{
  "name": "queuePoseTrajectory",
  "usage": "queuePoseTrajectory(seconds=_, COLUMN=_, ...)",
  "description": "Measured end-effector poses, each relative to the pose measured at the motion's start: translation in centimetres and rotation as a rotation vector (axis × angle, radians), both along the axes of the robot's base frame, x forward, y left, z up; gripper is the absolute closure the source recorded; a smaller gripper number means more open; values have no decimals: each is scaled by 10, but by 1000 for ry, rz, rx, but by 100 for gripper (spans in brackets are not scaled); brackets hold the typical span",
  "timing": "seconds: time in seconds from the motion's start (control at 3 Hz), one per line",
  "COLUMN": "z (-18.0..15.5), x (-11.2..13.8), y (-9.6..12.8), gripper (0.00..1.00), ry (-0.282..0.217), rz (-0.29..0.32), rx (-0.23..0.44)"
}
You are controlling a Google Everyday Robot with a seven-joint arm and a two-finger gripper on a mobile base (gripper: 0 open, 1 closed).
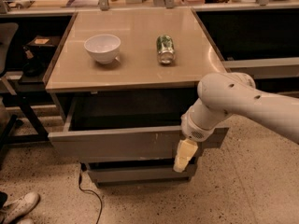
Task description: Open top drawer
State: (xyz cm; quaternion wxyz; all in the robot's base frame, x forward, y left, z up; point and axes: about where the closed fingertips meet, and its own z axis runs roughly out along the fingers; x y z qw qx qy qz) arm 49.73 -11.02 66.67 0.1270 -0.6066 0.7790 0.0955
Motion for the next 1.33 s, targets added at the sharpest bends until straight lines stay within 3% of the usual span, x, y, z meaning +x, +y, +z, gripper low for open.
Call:
queuePoseTrajectory(seconds=0.33, z=-23, x=-12, y=-5, gripper=0, ry=68, rz=-12, rx=-23)
queuePoseTrajectory(seconds=0.67, z=-23, x=-18, y=-8, gripper=0, ry=84, rz=-17, rx=-30)
queuePoseTrajectory(seconds=1.0, z=-17, x=-34, y=-13, gripper=0, ry=112, rz=-31, rx=-32)
queuePoseTrajectory(seconds=1.33, z=10, x=-70, y=-22, gripper=0, ry=139, rz=-53, rx=-42)
